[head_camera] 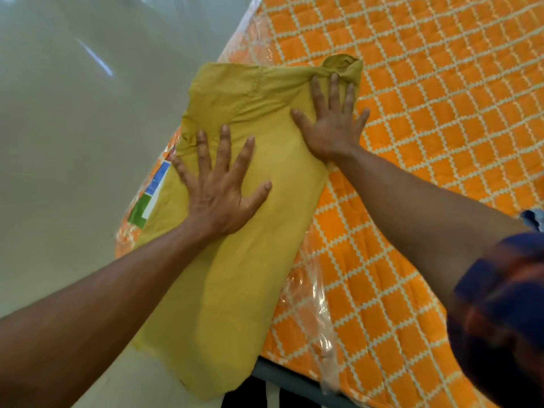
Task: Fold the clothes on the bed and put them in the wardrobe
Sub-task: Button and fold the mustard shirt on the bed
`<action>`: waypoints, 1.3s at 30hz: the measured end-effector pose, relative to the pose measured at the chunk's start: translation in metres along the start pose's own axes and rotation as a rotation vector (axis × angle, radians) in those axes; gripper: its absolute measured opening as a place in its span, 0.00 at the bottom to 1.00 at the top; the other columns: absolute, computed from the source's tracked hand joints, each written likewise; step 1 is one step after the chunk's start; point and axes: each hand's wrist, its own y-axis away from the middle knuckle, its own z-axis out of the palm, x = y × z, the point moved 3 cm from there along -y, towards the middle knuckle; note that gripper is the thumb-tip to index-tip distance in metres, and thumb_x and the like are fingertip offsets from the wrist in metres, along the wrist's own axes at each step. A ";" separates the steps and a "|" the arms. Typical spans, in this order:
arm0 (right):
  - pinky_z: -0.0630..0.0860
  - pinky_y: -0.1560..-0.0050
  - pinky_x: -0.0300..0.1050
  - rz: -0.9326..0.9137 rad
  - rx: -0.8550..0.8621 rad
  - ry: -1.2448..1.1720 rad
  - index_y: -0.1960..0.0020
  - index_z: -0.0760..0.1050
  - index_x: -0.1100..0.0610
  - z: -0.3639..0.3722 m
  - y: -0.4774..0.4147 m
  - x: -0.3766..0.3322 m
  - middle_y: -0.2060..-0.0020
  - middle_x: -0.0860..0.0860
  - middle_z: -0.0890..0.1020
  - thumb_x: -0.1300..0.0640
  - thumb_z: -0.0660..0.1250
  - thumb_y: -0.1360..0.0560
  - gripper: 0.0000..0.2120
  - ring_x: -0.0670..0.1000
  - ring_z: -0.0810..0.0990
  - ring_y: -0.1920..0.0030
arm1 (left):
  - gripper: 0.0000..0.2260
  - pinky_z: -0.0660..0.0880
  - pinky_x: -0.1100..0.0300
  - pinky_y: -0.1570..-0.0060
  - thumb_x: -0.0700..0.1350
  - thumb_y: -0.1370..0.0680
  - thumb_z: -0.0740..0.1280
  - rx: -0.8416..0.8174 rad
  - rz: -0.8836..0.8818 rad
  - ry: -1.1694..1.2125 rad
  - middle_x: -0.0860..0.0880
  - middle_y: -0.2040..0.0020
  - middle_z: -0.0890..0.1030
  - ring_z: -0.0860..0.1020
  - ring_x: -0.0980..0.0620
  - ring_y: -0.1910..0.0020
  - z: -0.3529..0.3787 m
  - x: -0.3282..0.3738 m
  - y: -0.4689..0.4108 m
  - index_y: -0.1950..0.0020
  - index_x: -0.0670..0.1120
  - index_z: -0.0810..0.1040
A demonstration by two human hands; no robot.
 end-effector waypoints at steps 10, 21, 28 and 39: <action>0.48 0.25 0.72 -0.271 0.129 -0.073 0.19 0.58 0.44 0.057 0.245 -0.082 0.17 0.53 0.53 0.33 0.58 0.22 0.35 0.57 0.50 0.18 | 0.31 0.55 0.27 0.30 0.65 0.19 0.54 -0.007 0.042 -0.020 0.43 0.18 0.58 0.58 0.40 0.20 0.037 -0.041 0.257 0.21 0.51 0.65; 0.62 0.23 0.59 -0.102 0.013 -0.690 0.21 0.62 0.49 0.115 0.476 -0.068 0.19 0.53 0.54 0.59 0.74 0.27 0.38 0.54 0.56 0.20 | 0.44 0.72 0.43 0.33 0.67 0.33 0.72 -0.002 -0.656 0.608 0.44 0.27 0.71 0.71 0.43 0.30 -0.007 -0.107 0.258 0.23 0.48 0.62; 0.77 0.40 0.59 0.522 0.059 -1.132 0.24 0.58 0.42 0.106 0.444 -0.086 0.39 0.48 0.73 0.54 0.76 0.27 0.39 0.51 0.77 0.42 | 0.25 0.77 0.48 0.40 0.50 0.31 0.78 -0.264 -0.749 0.810 0.45 0.39 0.79 0.78 0.46 0.40 -0.033 -0.134 0.222 0.37 0.46 0.77; 0.76 0.47 0.45 0.642 -0.200 -1.252 0.35 0.69 0.50 0.134 0.492 -0.114 0.43 0.47 0.79 0.59 0.79 0.30 0.29 0.50 0.80 0.44 | 0.36 0.75 0.45 0.37 0.54 0.38 0.72 -0.743 -0.559 0.714 0.45 0.37 0.79 0.77 0.44 0.40 -0.034 -0.157 0.299 0.31 0.43 0.74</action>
